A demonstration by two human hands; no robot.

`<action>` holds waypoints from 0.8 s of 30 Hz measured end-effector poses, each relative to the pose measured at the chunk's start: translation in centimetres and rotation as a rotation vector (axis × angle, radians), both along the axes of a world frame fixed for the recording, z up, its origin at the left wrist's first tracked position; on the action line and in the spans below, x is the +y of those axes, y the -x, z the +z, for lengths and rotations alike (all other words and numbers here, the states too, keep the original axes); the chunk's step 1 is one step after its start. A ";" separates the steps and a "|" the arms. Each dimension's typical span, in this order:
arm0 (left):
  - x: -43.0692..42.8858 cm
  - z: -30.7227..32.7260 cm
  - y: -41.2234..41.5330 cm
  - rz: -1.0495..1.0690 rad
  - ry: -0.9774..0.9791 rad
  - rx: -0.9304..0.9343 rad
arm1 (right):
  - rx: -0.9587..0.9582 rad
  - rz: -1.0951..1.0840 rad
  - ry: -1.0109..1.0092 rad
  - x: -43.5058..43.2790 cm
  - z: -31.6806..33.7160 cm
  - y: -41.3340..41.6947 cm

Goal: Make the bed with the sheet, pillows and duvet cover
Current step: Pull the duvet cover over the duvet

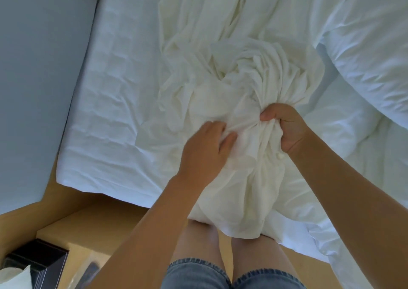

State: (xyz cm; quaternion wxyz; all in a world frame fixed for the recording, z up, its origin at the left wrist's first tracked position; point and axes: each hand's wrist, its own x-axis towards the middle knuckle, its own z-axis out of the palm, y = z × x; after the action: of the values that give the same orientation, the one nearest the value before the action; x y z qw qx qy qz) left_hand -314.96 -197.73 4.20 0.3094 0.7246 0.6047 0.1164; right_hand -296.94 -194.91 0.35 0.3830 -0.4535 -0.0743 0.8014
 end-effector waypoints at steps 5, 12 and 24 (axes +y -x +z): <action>-2.3 1.0 -1.9 -0.327 0.139 0.028 | -0.222 0.418 -0.029 0.2 0.0 -0.8; 2.0 -0.3 -0.9 0.197 0.705 -0.275 | -0.185 0.452 -0.018 -0.1 0.0 -1.5; 3.4 -0.4 -3.4 0.106 -0.152 -0.349 | -0.073 0.415 -0.169 0.5 0.3 -1.1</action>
State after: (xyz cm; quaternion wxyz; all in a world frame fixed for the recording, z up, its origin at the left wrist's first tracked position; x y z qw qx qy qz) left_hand -311.57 -194.37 3.79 0.3473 0.6818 0.5687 0.3018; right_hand -295.85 -194.41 0.61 0.2439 -0.4234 -0.2468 0.8369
